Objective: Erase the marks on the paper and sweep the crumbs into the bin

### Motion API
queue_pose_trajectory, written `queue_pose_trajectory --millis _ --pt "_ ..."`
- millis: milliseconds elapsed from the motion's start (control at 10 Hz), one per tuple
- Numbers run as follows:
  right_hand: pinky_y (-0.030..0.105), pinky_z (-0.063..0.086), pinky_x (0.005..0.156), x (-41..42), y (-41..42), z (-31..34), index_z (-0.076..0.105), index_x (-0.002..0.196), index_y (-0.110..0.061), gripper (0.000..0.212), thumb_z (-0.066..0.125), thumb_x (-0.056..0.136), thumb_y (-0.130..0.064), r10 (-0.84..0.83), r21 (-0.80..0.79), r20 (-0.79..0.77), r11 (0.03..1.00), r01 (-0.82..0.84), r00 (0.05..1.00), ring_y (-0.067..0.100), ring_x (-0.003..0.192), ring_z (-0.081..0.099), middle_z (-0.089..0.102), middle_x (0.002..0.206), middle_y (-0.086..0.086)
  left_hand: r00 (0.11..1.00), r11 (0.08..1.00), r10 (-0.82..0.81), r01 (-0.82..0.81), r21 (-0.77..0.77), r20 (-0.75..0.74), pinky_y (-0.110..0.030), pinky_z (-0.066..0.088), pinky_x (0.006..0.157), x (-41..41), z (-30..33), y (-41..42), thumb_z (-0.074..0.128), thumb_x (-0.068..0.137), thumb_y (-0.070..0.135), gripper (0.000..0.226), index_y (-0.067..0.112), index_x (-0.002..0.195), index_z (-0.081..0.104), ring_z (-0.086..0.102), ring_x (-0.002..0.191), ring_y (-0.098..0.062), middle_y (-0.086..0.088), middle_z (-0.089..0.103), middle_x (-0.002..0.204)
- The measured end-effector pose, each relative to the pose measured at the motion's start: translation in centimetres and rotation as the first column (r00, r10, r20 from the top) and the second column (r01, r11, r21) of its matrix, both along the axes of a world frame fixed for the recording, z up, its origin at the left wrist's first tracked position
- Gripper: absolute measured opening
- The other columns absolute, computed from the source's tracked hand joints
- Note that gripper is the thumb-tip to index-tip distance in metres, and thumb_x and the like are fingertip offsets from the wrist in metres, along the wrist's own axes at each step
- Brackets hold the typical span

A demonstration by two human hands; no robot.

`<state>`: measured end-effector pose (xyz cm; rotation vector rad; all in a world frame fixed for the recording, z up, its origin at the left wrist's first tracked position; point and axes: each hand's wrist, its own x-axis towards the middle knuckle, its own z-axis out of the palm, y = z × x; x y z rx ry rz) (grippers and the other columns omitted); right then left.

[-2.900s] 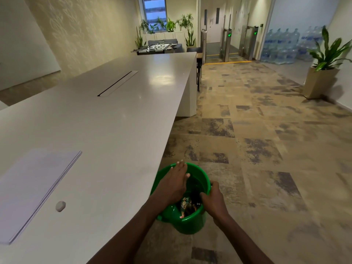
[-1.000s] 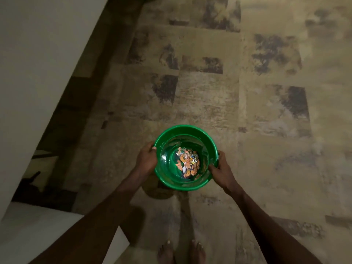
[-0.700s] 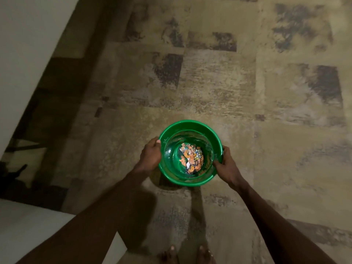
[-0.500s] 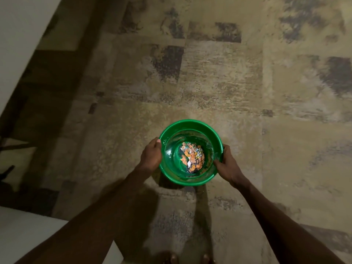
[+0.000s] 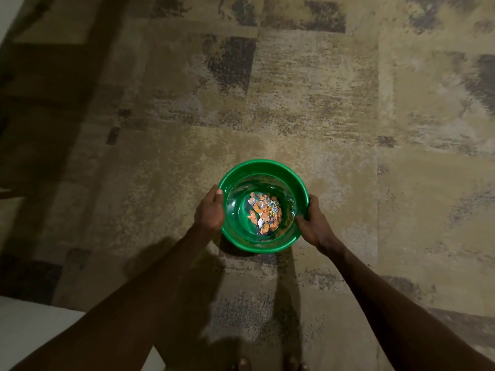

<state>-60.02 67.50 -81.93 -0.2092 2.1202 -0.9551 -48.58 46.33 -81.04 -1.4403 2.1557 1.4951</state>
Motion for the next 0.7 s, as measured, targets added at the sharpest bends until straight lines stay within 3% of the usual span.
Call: queue_pose_trajectory --millis 100,300,400,500,600,700 --pt "0.049 0.057 0.082 0.2 0.0 -0.4 0.023 0.136 -0.012 0.046 0.047 0.097 -0.011 0.003 0.016 -0.007 1.0 -0.003 1.0 0.03 0.093 0.064 0.059 0.112 0.012 0.999 1.0 0.021 -0.02 -0.018 0.026 -0.035 0.023 0.117 0.0 0.0 0.6 0.031 0.108 0.033 0.049 0.016 0.155 0.03 0.033 0.145 -0.03 -0.011 0.033 0.158" --pt "0.044 0.06 0.077 -0.2 -0.1 -0.8 0.015 0.14 -0.013 0.051 0.045 0.1 -0.017 0.034 0.021 0.022 0.999 -0.035 0.999 0.029 0.09 0.067 0.059 0.122 0.018 0.993 0.993 -0.077 0.084 -0.079 0.094 -0.037 0.018 0.119 -0.1 0.4 0.6 0.027 0.109 0.033 0.052 0.016 0.158 0.02 0.023 0.149 -0.031 -0.012 0.022 0.163" --pt "0.034 0.059 0.078 -0.3 0.3 0.1 0.002 0.15 -0.01 0.069 0.048 0.099 -0.021 0.065 0.054 0.025 0.996 -0.066 0.998 0.031 0.104 0.065 0.048 0.14 0.022 0.978 0.969 -0.17 0.189 -0.157 0.123 -0.039 0.006 0.121 -0.4 1.2 0.7 0.024 0.109 0.03 0.053 0.01 0.158 0.013 0.003 0.153 -0.028 -0.011 0.004 0.166" --pt "0.046 0.032 0.113 -0.4 1.0 1.6 0.004 0.153 -0.002 0.075 0.05 0.099 -0.028 0.122 0.173 -0.145 0.98 -0.096 0.982 0.039 0.141 0.031 0.021 0.157 0.022 0.966 0.951 -0.225 0.245 -0.187 0.124 -0.046 0.007 0.123 -0.8 3.0 1.0 0.023 0.109 0.029 0.054 0.007 0.157 0.012 0.0 0.153 -0.029 -0.012 0.002 0.166" --pt "0.044 0.014 0.12 -1.3 1.5 5.7 0.007 0.153 0.001 0.07 0.039 0.102 -0.036 0.252 0.252 -0.331 0.952 -0.172 0.909 0.037 0.148 0.012 0.014 0.159 0.023 0.959 0.929 -0.273 0.284 -0.236 0.079 -0.044 0.008 0.123 -1.4 7.0 1.8 0.024 0.109 0.028 0.054 0.006 0.157 0.013 -0.001 0.153 -0.028 -0.01 0.004 0.166" --pt "0.041 0.009 0.122 -2.3 2.0 10.5 0.008 0.153 -0.001 0.07 0.033 0.102 -0.042 0.306 0.302 -0.452 0.936 -0.179 0.838 0.034 0.149 0.008 0.008 0.161 0.022 0.943 0.91 -0.33 0.327 -0.255 0.031 -0.041 0.006 0.123 -2.0 11.1 2.7 0.024 0.108 0.03 0.055 0.005 0.157 0.012 -0.003 0.153 -0.027 -0.011 0.003 0.166"
